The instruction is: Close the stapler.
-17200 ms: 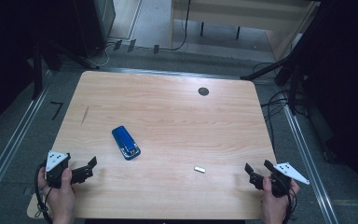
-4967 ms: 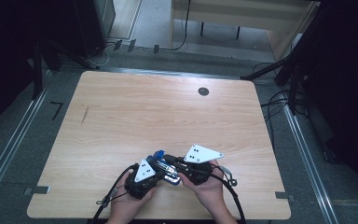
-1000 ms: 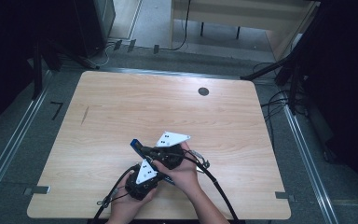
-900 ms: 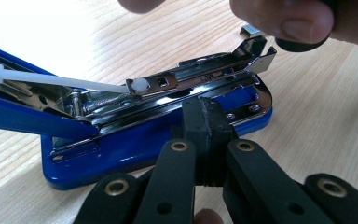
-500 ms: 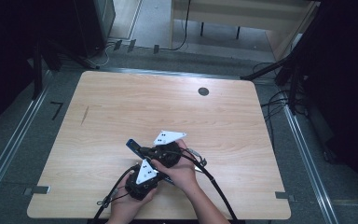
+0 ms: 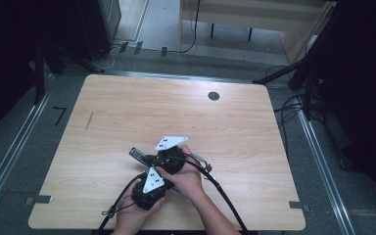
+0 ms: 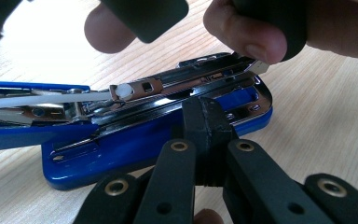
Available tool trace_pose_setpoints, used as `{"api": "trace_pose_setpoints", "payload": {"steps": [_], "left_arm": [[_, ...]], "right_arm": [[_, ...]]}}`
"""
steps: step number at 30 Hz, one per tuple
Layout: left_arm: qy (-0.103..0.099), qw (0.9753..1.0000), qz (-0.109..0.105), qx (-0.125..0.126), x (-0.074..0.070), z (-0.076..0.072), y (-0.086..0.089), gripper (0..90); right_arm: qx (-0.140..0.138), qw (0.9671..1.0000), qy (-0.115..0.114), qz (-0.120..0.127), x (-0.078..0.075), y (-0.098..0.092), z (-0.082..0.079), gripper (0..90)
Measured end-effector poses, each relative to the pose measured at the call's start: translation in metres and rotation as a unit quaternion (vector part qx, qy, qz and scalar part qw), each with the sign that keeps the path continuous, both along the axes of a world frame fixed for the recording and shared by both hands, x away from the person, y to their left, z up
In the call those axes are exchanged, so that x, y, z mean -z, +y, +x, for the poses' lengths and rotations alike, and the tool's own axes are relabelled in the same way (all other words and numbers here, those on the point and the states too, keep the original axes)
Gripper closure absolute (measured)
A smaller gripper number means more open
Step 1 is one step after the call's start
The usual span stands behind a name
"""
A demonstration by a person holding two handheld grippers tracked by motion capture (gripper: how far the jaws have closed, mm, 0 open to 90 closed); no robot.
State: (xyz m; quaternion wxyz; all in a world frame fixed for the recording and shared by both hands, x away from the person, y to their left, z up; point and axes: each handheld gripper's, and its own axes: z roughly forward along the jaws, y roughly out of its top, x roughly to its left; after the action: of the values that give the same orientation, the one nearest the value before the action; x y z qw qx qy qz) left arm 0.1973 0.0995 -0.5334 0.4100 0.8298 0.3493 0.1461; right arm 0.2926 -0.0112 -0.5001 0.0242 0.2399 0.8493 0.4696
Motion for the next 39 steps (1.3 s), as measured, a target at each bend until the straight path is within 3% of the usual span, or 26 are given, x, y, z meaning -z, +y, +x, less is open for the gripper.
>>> {"api": "trace_pose_setpoints", "payload": {"steps": [5,9,13,16,18,27,33,39], "left_arm": [[0.001,1.0,0.0,0.001,0.0,0.0,0.0,90.0],[0.002,1.0,0.0,0.0,0.0,0.0,0.0,90.0],[0.003,1.0,-0.001,0.001,0.0,0.0,0.0,90.0],[0.003,1.0,-0.001,0.001,0.0,0.0,0.0,90.0],[0.004,1.0,-0.001,0.001,0.0,0.0,0.001,90.0],[0.003,1.0,-0.002,0.0,0.0,0.0,0.0,90.0],[0.004,1.0,-0.002,0.001,0.0,0.0,0.0,90.0],[0.004,1.0,-0.002,0.0,0.0,0.0,0.0,90.0]], "right_arm": [[0.001,0.9999,0.009,-0.006,0.003,0.005,0.002,90.0],[0.003,0.9996,0.008,-0.028,0.008,0.013,0.004,90.0],[0.002,0.9996,0.013,-0.024,0.008,0.012,0.005,90.0],[0.002,0.9997,0.005,-0.023,0.007,0.012,0.003,90.0],[0.008,0.9999,0.008,-0.009,0.006,0.01,0.003,90.0],[0.038,0.9987,-0.014,0.03,-0.008,-0.015,0.002,90.0],[0.054,0.9973,-0.026,0.041,-0.018,-0.036,0.0,90.0],[0.075,0.9957,-0.03,0.044,-0.018,-0.06,-0.003,90.0]]}}
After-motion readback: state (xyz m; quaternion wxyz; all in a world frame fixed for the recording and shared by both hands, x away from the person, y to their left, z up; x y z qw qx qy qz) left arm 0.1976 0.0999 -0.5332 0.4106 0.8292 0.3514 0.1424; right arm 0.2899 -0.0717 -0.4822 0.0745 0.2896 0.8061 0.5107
